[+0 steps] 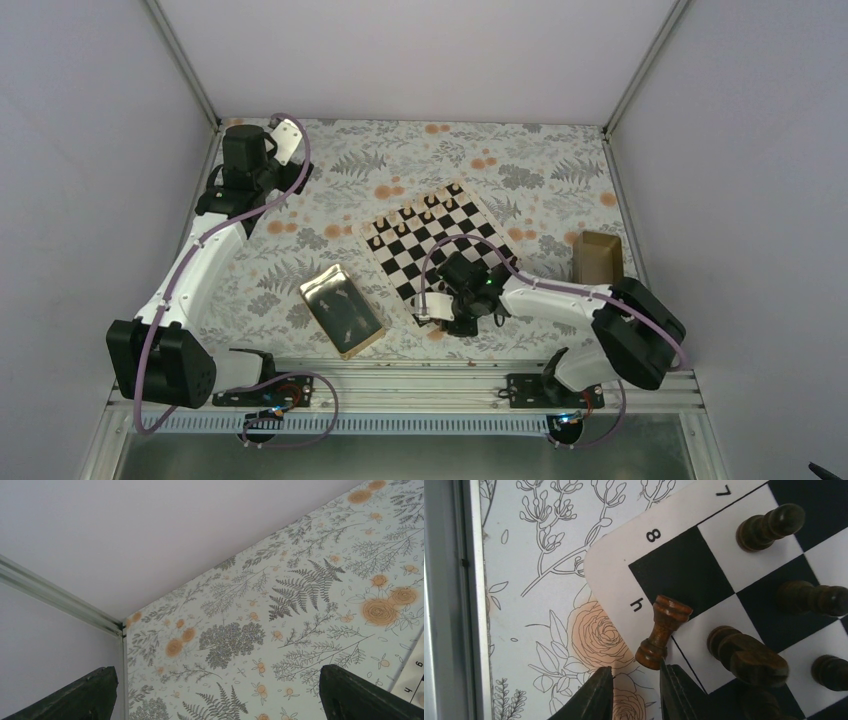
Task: Set up the chess pieces on the board
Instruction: Pick up the chess piece from the storage box.
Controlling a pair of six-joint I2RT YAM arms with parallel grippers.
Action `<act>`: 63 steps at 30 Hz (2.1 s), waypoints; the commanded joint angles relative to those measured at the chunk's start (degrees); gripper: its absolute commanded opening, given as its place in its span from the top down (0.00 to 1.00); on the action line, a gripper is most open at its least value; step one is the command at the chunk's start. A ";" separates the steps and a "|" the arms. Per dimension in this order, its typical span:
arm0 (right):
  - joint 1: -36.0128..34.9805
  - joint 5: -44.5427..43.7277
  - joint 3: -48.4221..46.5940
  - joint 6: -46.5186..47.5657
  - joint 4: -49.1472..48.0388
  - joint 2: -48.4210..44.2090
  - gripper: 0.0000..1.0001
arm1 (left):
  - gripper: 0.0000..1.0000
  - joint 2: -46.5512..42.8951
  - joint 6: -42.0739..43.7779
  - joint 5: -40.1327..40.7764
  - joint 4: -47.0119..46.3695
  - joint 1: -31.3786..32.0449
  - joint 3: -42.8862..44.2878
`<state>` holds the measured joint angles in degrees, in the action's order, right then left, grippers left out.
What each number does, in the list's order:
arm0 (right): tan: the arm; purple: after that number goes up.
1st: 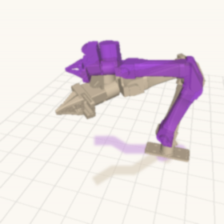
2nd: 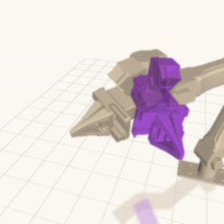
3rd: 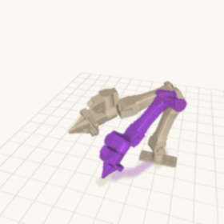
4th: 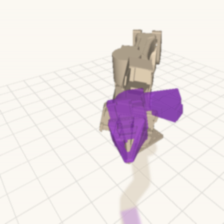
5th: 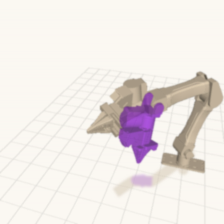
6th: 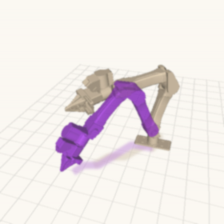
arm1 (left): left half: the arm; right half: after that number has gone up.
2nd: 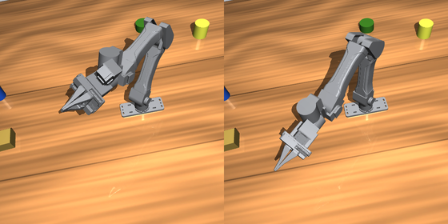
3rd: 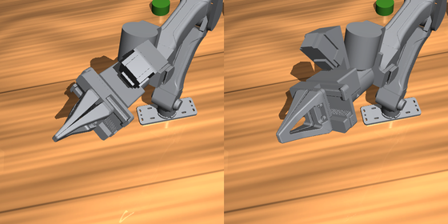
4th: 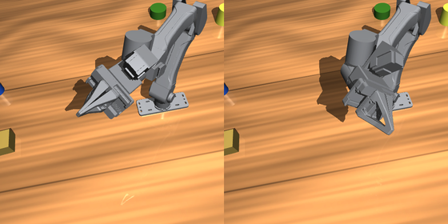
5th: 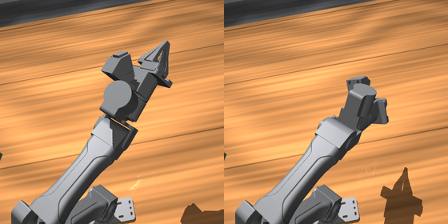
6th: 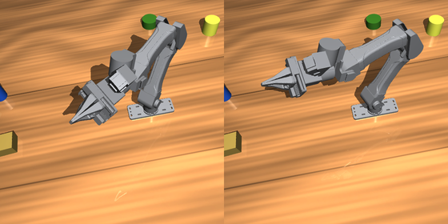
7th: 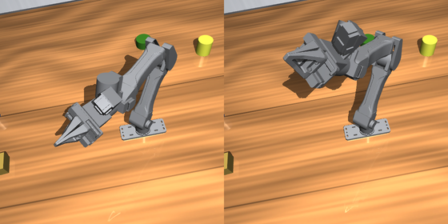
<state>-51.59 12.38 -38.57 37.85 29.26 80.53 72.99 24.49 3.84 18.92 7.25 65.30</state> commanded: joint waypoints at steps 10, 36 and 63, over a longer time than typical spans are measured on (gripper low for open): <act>0.61 0.86 -3.14 0.54 -0.88 3.05 0.72 | 0.00 -1.28 -1.11 -1.43 -0.74 -0.03 -0.18; -0.64 1.57 -5.68 -0.47 2.05 6.77 0.73 | 0.00 -1.81 -0.94 -2.10 -0.65 -0.04 -0.57; -3.12 0.28 -13.83 2.06 16.40 6.78 0.93 | 0.00 -2.62 -0.77 -2.32 -0.81 -0.11 -0.90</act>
<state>-53.56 12.84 -47.77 38.20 38.41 89.10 71.83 24.38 2.39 18.92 7.25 64.03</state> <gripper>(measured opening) 0.115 0.999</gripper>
